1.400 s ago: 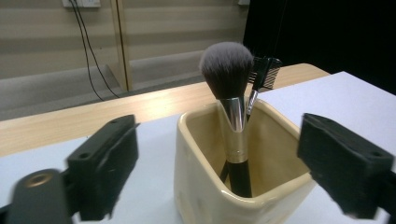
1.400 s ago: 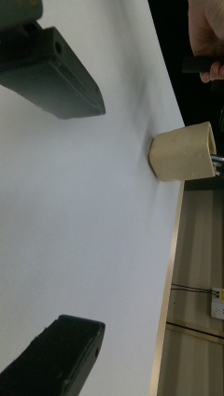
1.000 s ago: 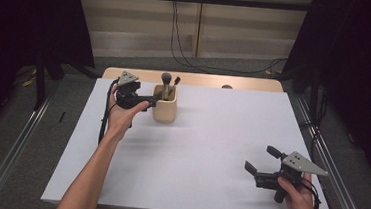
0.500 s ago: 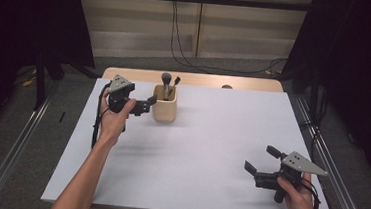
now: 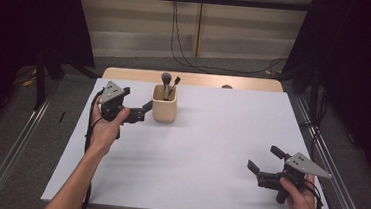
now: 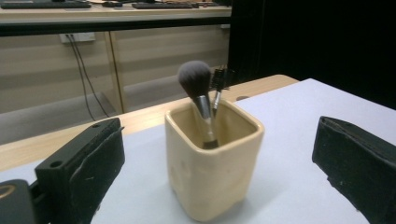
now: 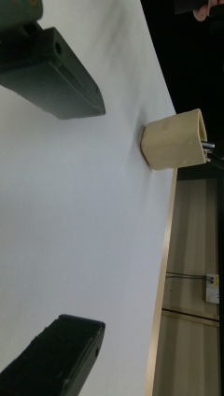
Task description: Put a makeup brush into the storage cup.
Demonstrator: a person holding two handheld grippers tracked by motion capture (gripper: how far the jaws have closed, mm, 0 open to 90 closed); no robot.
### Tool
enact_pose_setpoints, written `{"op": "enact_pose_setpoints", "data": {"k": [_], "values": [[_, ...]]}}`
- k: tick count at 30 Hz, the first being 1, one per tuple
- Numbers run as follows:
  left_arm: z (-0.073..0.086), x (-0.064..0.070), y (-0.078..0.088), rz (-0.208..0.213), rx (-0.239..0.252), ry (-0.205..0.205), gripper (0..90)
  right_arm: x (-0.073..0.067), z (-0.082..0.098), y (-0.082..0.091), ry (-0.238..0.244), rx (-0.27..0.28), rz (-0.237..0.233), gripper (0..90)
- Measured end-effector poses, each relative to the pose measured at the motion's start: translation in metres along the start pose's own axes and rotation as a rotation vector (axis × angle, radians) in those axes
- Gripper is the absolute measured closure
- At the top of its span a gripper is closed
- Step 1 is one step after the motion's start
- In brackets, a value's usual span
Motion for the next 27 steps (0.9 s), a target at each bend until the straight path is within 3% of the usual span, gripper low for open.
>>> {"op": "enact_pose_setpoints", "data": {"k": [8, 14, 16, 22, 27], "values": [[0.007, 0.003, 0.014, 0.002, -0.002, -0.007, 2.4, -0.002, 0.000, 0.001, 0.012, 0.004, -0.005, 0.0], [0.019, 0.004, 0.024, -0.007, -0.014, -0.004, 3.3, -0.001, 0.000, 0.003, 0.014, 0.005, -0.003, 0.0], [0.022, 0.005, 0.026, -0.004, -0.013, 0.014, 3.4, -0.001, 0.001, 0.003, 0.012, 0.005, -0.001, 0.0], [0.034, 0.007, 0.036, -0.008, -0.029, 0.000, 3.4, -0.002, 0.001, 0.003, 0.017, 0.003, -0.001, 0.0], [0.046, 0.009, 0.050, -0.011, -0.041, 0.012, 3.4, -0.001, 0.001, 0.004, 0.012, 0.001, 0.001, 0.0]]}}
Point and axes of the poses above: each handheld gripper's, and its own axes: y roughly backward along the jaws, z roughly out of its underside, x roughly to its right, the point moved 1 cm from there along -y, roughly forward along the jaws, and after that the axes turned 12 degrees about -x, right-handed, at the moved point
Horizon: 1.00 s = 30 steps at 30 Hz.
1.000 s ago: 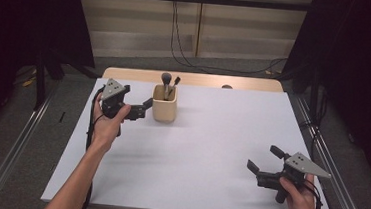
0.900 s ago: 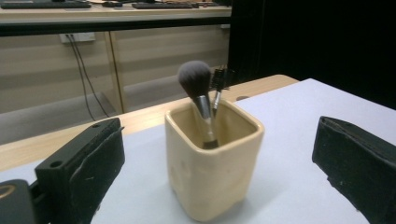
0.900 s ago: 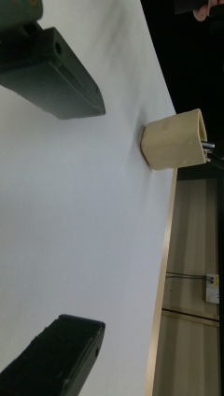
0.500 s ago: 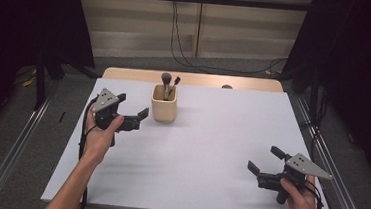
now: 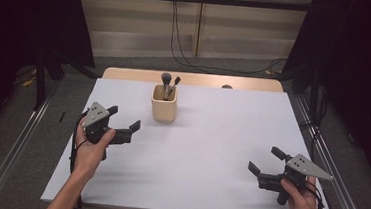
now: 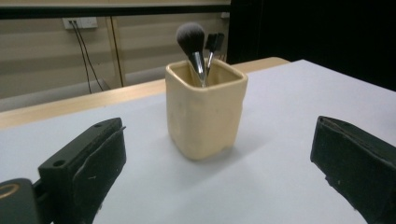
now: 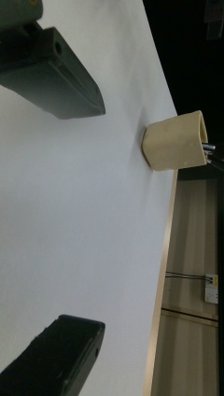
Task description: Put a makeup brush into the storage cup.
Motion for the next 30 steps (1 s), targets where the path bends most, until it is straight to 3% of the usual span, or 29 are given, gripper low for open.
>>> {"op": "enact_pose_setpoints", "data": {"k": [4, 15, 20, 26, 30], "values": [[0.008, 0.005, 0.009, -0.007, -0.013, -0.028, 3.7, 0.000, 0.000, 0.000, 0.001, -0.002, 0.001, 0.0], [0.023, 0.010, 0.020, -0.004, -0.011, -0.007, 3.8, -0.001, 0.000, 0.001, 0.004, -0.003, 0.002, 0.0], [0.030, 0.013, 0.026, 0.014, -0.036, -0.026, 3.8, 0.000, 0.001, 0.002, -0.003, 0.002, 0.008, 0.0], [0.041, 0.015, 0.037, 0.008, -0.043, -0.037, 3.9, -0.001, 0.001, 0.002, 0.001, -0.002, 0.006, 0.0], [0.046, 0.011, 0.043, -0.010, -0.038, -0.017, 3.8, -0.001, 0.001, 0.002, -0.002, -0.003, 0.009, 0.0]]}}
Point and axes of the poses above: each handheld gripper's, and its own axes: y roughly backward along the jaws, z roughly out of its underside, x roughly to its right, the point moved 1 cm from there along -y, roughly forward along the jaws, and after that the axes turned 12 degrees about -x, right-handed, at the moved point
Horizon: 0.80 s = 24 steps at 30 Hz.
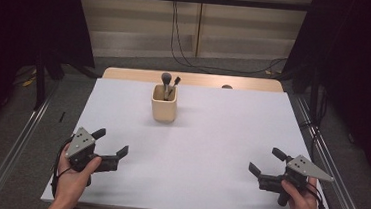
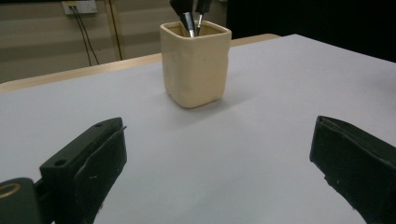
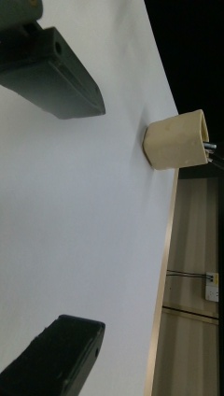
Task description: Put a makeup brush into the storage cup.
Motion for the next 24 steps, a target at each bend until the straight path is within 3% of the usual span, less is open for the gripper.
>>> {"op": "enact_pose_setpoints", "data": {"k": [9, 14, 16, 20, 24], "values": [[0.010, -0.006, 0.002, -0.027, 0.017, 0.048, 3.7, -0.001, 0.000, 0.002, 0.009, 0.002, 0.000, 0.0], [0.017, -0.005, 0.002, 0.003, 0.004, 0.018, 3.3, -0.001, 0.000, 0.003, 0.019, 0.003, -0.002, 0.0], [0.017, -0.006, 0.004, -0.012, 0.019, 0.001, 3.3, -0.001, 0.000, 0.002, 0.018, 0.002, -0.005, 0.0], [0.020, -0.009, 0.006, -0.022, 0.011, 0.031, 3.3, -0.001, 0.000, 0.001, 0.019, 0.001, -0.008, 0.0], [0.020, -0.009, 0.006, -0.025, 0.010, 0.028, 3.3, -0.001, 0.000, -0.001, 0.023, 0.000, -0.013, 0.0]]}}
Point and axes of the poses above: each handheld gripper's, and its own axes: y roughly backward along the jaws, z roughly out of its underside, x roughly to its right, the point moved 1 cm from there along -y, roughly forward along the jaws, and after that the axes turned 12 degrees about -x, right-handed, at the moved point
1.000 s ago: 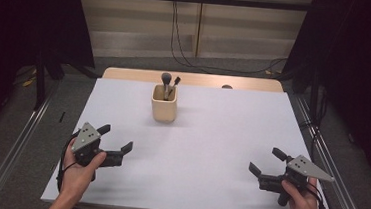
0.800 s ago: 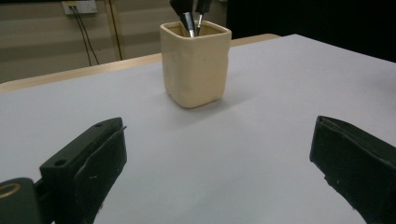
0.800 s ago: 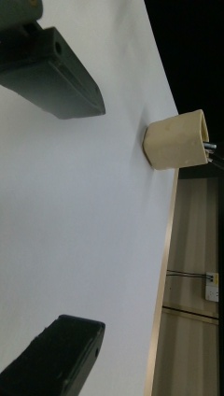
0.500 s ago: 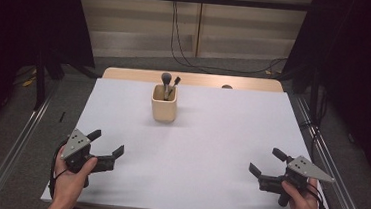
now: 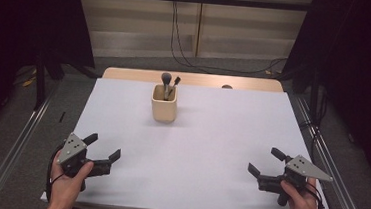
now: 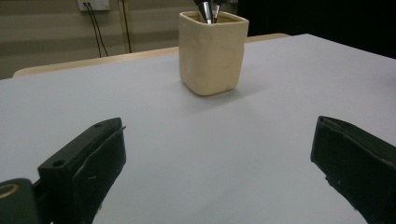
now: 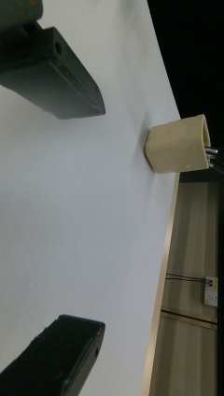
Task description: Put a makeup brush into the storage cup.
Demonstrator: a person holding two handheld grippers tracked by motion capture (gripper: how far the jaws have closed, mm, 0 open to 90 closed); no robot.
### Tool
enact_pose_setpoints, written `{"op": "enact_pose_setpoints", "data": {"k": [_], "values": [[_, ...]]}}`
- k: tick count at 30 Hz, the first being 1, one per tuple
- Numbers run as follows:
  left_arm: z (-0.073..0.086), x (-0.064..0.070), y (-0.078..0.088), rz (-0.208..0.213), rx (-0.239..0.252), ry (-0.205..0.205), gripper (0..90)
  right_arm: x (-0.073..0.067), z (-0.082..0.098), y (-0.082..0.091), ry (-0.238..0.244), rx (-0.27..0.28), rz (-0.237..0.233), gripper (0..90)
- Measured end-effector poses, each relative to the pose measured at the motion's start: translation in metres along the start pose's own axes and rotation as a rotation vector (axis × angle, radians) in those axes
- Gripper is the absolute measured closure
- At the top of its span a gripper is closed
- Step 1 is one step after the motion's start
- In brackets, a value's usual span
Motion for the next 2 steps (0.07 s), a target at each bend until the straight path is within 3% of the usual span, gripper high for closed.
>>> {"op": "enact_pose_setpoints", "data": {"k": [2], "values": [[0.0003, -0.0002, -0.0011, -0.001, -0.006, -0.002, 3.3, 0.0006, 0.0002, -0.0006, 0.004, -0.005, -0.001, 0.0]]}}
Point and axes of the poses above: each handheld gripper's, and its own axes: y roughly backward along the jaws, z roughly out of its underside, x roughly to its right, the point moved 1 cm from there along -y, roughly forward along the jaws, and after that the axes turned 12 degrees about -x, right-handed, at the moved point
